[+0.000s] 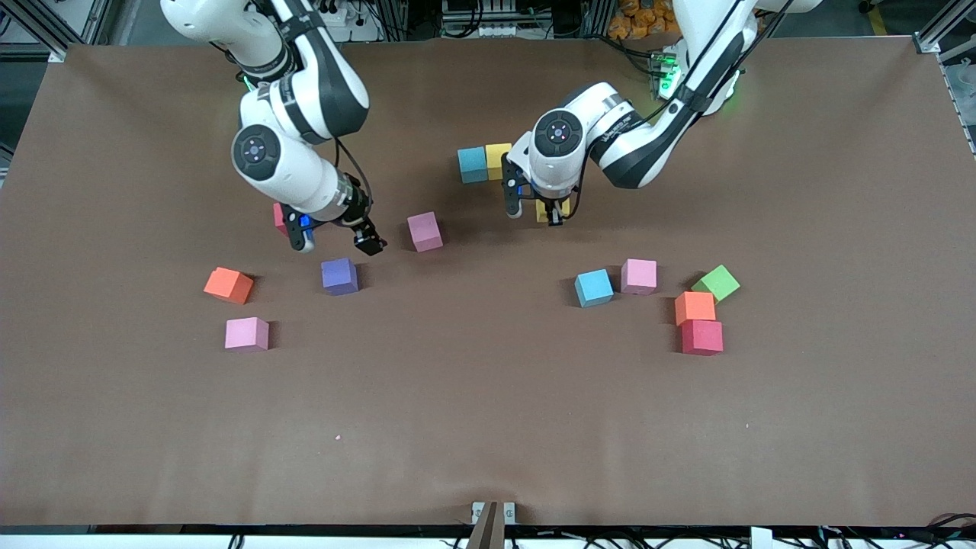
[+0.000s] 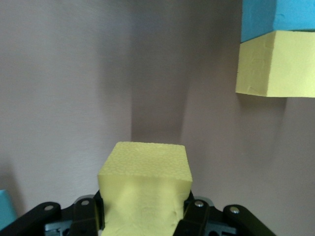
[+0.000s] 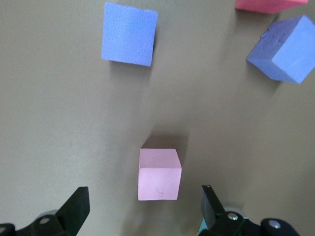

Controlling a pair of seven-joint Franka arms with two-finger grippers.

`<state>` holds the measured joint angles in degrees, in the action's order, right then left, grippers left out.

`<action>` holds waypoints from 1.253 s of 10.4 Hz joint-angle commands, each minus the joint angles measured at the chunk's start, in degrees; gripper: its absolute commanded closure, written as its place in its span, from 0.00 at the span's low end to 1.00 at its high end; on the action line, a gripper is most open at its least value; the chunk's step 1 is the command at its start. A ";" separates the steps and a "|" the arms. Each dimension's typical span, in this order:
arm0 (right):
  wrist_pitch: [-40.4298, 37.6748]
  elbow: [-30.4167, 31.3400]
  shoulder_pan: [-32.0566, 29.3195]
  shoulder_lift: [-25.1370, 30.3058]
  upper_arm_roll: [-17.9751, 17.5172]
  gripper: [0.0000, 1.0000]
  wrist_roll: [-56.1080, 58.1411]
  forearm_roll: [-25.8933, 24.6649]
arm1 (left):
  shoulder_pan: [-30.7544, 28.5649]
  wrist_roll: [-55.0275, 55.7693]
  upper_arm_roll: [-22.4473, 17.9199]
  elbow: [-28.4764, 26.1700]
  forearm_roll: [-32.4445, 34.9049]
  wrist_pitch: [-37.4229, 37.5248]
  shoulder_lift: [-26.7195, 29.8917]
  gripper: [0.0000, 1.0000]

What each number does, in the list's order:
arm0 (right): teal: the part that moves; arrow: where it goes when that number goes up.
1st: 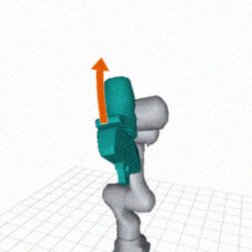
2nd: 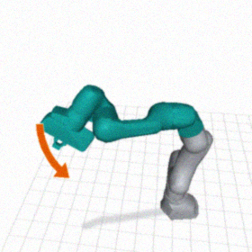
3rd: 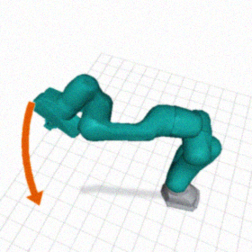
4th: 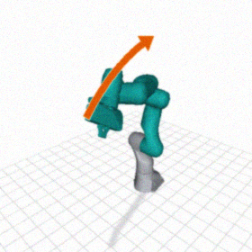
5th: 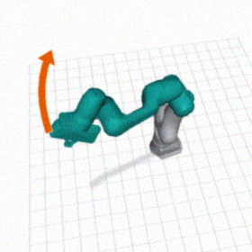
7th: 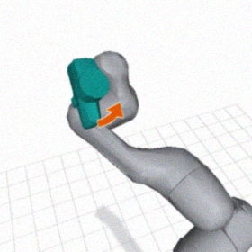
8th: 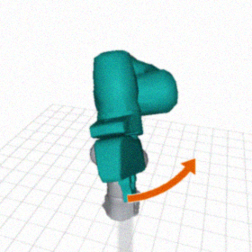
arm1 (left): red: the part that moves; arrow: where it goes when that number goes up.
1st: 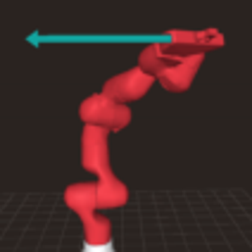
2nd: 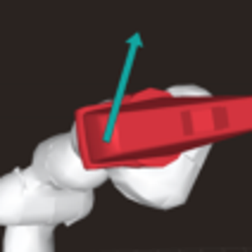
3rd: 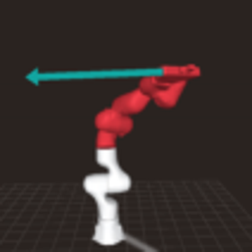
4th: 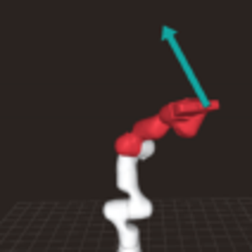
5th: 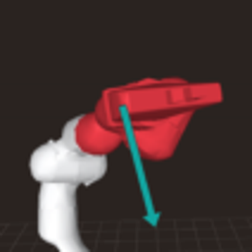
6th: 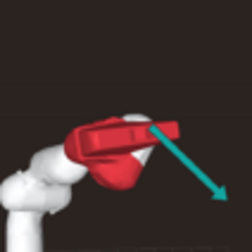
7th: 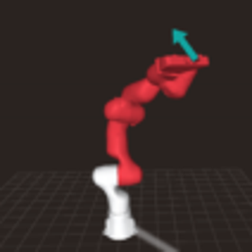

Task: Form number 2 with 11 blocks
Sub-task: 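Place yellow beside the first yellow while the right gripper reaches pink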

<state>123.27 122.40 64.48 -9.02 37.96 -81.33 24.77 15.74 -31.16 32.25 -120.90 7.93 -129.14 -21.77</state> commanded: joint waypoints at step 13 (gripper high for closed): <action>-5.14 -3.58 -2.52 -0.48 -0.17 0.00 1.88 -1.65 | 3.51 24.74 8.35 -5.83 14.47 -3.22 -2.14 0.83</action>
<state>119.39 119.79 62.60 -9.19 37.96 -79.78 23.84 19.51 -7.95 40.09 -125.76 20.02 -130.66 -24.09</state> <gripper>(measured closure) 0.000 0.458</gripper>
